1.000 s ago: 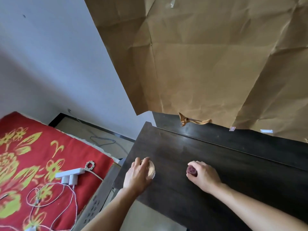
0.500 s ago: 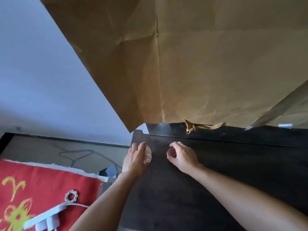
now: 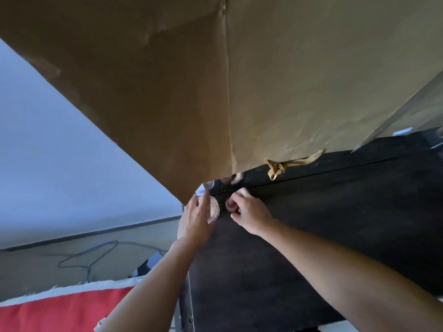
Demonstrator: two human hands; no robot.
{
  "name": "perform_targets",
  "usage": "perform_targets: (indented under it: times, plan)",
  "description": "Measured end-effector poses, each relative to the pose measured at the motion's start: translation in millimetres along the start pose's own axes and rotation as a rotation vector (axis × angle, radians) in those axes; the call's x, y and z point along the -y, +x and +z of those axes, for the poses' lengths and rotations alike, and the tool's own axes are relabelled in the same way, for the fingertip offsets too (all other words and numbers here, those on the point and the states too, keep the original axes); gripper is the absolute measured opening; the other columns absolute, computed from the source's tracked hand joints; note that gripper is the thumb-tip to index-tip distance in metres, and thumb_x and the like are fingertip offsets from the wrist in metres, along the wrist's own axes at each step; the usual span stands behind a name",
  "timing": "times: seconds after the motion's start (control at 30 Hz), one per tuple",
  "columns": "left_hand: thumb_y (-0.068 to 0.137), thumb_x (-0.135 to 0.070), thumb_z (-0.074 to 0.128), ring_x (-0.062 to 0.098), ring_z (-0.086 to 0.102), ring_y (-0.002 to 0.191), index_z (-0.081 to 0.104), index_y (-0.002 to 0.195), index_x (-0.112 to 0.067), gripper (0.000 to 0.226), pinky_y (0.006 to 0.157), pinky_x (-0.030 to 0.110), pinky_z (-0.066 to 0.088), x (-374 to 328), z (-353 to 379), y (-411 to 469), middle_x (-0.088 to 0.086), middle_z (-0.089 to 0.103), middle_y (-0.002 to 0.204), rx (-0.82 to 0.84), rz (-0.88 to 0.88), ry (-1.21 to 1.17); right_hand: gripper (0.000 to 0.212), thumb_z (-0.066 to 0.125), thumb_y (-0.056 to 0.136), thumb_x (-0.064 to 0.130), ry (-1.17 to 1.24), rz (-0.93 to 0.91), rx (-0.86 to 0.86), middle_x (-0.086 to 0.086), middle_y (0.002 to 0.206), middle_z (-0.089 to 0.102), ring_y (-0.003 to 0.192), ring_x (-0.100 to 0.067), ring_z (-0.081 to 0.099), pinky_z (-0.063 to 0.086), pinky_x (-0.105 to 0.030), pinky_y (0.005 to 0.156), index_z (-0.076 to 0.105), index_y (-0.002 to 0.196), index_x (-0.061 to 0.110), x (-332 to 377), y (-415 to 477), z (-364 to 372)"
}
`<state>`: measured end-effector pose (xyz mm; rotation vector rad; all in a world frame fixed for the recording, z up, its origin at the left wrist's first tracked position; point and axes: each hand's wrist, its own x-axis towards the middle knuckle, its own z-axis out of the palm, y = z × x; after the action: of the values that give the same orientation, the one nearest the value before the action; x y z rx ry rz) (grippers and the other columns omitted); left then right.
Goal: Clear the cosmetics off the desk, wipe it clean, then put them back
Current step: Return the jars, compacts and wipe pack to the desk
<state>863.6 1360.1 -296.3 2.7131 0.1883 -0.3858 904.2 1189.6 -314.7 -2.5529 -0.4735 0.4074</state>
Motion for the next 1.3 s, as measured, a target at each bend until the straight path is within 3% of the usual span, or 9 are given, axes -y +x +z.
perform_targets:
  times: [0.1, 0.2, 0.3, 0.43, 0.57, 0.73, 0.97, 1.2, 1.3]
  plan:
    - [0.075, -0.022, 0.069, 0.037, 0.049, 0.113, 0.046, 0.134, -0.016, 0.063, 0.09, 0.042, 0.042, -3.4, -7.0, -8.1, 0.014, 0.047, 0.13, -0.07, 0.051, 0.114, 0.026, 0.066, 0.082, 0.026, -0.01, 0.031, -0.02, 0.005, 0.116, 0.052, 0.081, -0.019, 0.066, 0.053, -0.035, 0.071, 0.058, 0.107, 0.022, -13.2, -16.6, -9.1]
    - [0.078, -0.021, 0.067, 0.037, 0.054, 0.106, 0.058, 0.119, -0.013, 0.043, 0.091, 0.045, 0.043, -18.3, -12.6, -16.2, 0.015, 0.056, 0.119, -0.179, 0.108, 0.194, 0.026, 0.062, 0.085, 0.033, 0.01, 0.095, -0.046, 0.008, 0.117, 0.052, 0.081, -0.016, 0.065, 0.053, -0.035, 0.071, 0.057, 0.11, 0.025, -32.3, -37.3, -26.2]
    - [0.086, -0.023, 0.057, 0.031, 0.054, 0.107, 0.059, 0.116, -0.017, 0.031, 0.096, 0.042, 0.041, -48.8, -14.1, -24.6, 0.008, 0.058, 0.116, -0.112, 0.126, 0.135, 0.025, 0.059, 0.087, 0.036, 0.003, 0.149, -0.061, 0.006, 0.114, 0.055, 0.081, -0.017, 0.065, 0.051, -0.033, 0.071, 0.058, 0.109, 0.024, -56.9, -66.6, -44.6]
    - [0.087, -0.023, 0.052, 0.029, 0.058, 0.096, 0.061, 0.097, -0.014, 0.016, 0.074, 0.037, 0.047, -108.7, -1.5, -42.9, 0.005, 0.06, 0.101, -0.086, 0.241, 0.134, 0.027, 0.055, 0.089, 0.038, -0.046, 0.23, -0.071, 0.008, 0.112, 0.057, 0.088, -0.017, 0.065, 0.044, -0.028, 0.071, 0.057, 0.112, 0.025, -96.9, -118.2, -72.3]
    - [0.091, -0.027, 0.047, 0.025, 0.061, 0.093, 0.059, 0.098, -0.017, 0.017, 0.071, 0.032, 0.044, -182.3, 18.5, -68.8, 0.001, 0.06, 0.102, -0.084, 0.32, 0.181, 0.029, 0.055, 0.089, 0.037, -0.089, 0.255, -0.123, 0.007, 0.111, 0.057, 0.09, -0.017, 0.064, 0.042, -0.027, 0.074, 0.058, 0.115, 0.024, -143.3, -182.0, -108.1]
    - [0.092, -0.027, 0.046, 0.024, 0.058, 0.101, 0.058, 0.102, -0.018, 0.019, 0.078, 0.033, 0.045, -287.5, 53.3, -107.8, 0.001, 0.06, 0.108, -0.084, 0.434, 0.198, 0.029, 0.056, 0.088, 0.035, -0.138, 0.285, -0.176, 0.003, 0.111, 0.06, 0.088, -0.022, 0.065, 0.048, -0.032, 0.076, 0.058, 0.114, 0.022, -216.1, -273.3, -162.3]
    - [0.092, -0.027, 0.044, 0.026, 0.059, 0.101, 0.058, 0.106, -0.017, 0.022, 0.077, 0.034, 0.046, -427.4, 100.1, -154.1, 0.003, 0.058, 0.109, -0.074, 0.617, 0.232, 0.03, 0.057, 0.089, 0.033, -0.212, 0.409, -0.31, 0.001, 0.111, 0.062, 0.093, -0.021, 0.065, 0.046, -0.028, 0.076, 0.06, 0.116, 0.02, -307.5, -391.5, -237.4]
    - [0.093, -0.029, 0.04, 0.025, 0.058, 0.099, 0.058, 0.108, -0.018, 0.025, 0.076, 0.033, 0.045, -531.8, 121.2, -151.3, 0.001, 0.057, 0.109, -0.075, 0.782, 0.265, 0.029, 0.055, 0.091, 0.033, -0.187, 0.563, -0.381, 0.002, 0.112, 0.06, 0.092, -0.02, 0.064, 0.044, -0.028, 0.072, 0.058, 0.117, 0.022, -374.9, -448.0, -288.5]
    - [0.094, -0.029, 0.04, 0.024, 0.057, 0.101, 0.057, 0.112, -0.018, 0.027, 0.077, 0.032, 0.042, -569.1, 132.8, -140.4, 0.001, 0.056, 0.111, -0.042, 0.826, 0.269, 0.031, 0.053, 0.091, 0.034, -0.209, 0.592, -0.382, 0.002, 0.114, 0.059, 0.098, -0.02, 0.063, 0.046, -0.03, 0.078, 0.056, 0.119, 0.021, -404.1, -458.3, -303.9]
